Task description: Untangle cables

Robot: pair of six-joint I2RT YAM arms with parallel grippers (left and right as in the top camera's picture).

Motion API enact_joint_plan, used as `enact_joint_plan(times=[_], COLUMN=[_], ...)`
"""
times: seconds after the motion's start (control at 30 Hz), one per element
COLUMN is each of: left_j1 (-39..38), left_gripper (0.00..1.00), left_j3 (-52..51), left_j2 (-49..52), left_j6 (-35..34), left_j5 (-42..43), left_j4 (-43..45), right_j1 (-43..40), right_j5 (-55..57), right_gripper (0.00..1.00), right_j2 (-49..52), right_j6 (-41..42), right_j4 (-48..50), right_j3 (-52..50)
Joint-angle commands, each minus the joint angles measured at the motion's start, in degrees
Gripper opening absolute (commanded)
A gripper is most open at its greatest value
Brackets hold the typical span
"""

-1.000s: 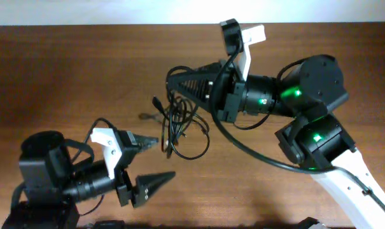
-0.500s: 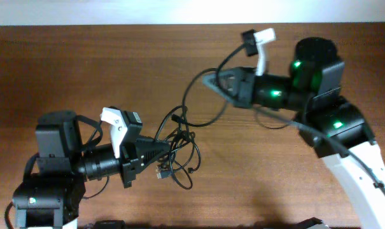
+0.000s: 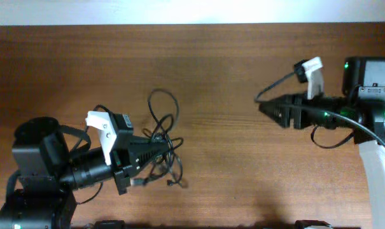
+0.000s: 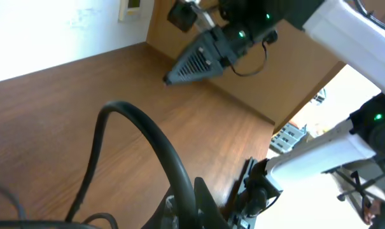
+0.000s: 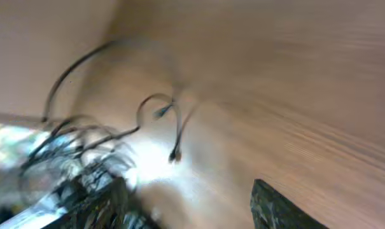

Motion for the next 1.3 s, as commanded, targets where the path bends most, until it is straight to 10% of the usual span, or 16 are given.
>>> enact_joint_plan(times=[0.0, 0.13, 0.77, 0.8, 0.87, 0.93, 1.0, 1.27], left_j1=[0.0, 0.0, 0.0, 0.0, 0.0, 0.0, 0.0, 0.0], left_gripper=[0.00, 0.00, 0.03, 0.03, 0.03, 0.02, 0.03, 0.03], left_j3=[1.5, 1.5, 1.5, 1.5, 1.5, 1.5, 1.5, 1.5], left_j2=[-0.6, -0.6, -0.6, -0.6, -0.6, -0.6, -0.5, -0.5], left_j6=[-18.0, -43.6, -54.5, -54.5, -54.3, -54.3, -54.3, -54.3], left_j5=[1.2, 1.3, 4.7, 4.5, 3.8, 2.6, 1.6, 3.8], left_j4=[6.8, 18.8, 33.1, 33.2, 33.2, 33.2, 33.2, 33.2], right_j1=[7.0, 18.8, 30.8, 31.8, 32.7, 33.3, 33.6, 16.7], right_j5=[-10.7, -10.8, -16.5, -16.5, -16.5, -16.5, -16.5, -9.2], right_gripper=[0.58, 0.62, 0.40, 0.59, 0.60, 0.47, 0.04, 0.04], right_j2=[-0.4, -0.4, 10.5, 10.5, 10.5, 10.5, 10.5, 10.5], right_j6=[-22.6, -29.0, -19.1, -19.1, -19.1, -19.1, -19.1, -3.3], right_j4=[-4.1, 3.7, 22.0, 22.0, 22.2, 22.6, 22.8, 22.6], right_j3=[0.2, 0.2, 0.2, 0.2, 0.2, 0.2, 0.2, 0.2])
